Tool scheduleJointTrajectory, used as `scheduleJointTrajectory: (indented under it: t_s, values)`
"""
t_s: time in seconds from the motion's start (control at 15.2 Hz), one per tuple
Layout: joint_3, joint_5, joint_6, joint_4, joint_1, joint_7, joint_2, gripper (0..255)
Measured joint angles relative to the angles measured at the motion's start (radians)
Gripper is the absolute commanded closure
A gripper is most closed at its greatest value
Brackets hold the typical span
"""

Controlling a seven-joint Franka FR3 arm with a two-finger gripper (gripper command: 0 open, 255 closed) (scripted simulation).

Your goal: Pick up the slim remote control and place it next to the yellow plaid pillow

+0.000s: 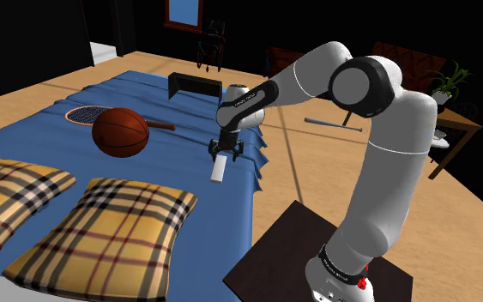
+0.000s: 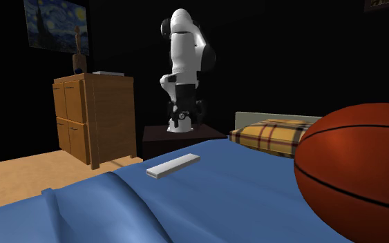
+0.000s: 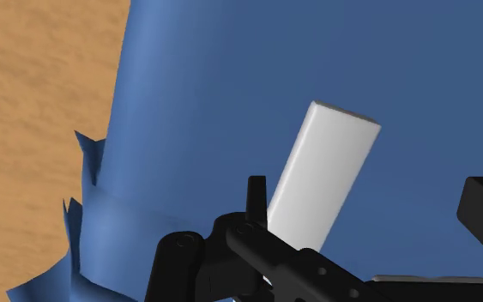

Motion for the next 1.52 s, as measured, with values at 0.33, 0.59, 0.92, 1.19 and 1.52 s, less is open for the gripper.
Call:
scheduleJointTrajectory:
  t_s: [0.33,0.59,0.92,1.19,1.52]
  values:
    - [-0.026,0.0,0.045,0.15,-0.009,0.059,0.183,0]
    - [-0.041,0.005,0.06,0.258,-0.018,0.09,0.301,0]
    - [-0.039,0.01,0.106,0.267,-0.019,0.093,0.356,0]
    - [-0.037,0.013,0.126,0.271,-0.022,0.09,0.38,0]
    - [-0.037,0.013,0.127,0.273,-0.022,0.09,0.383,255]
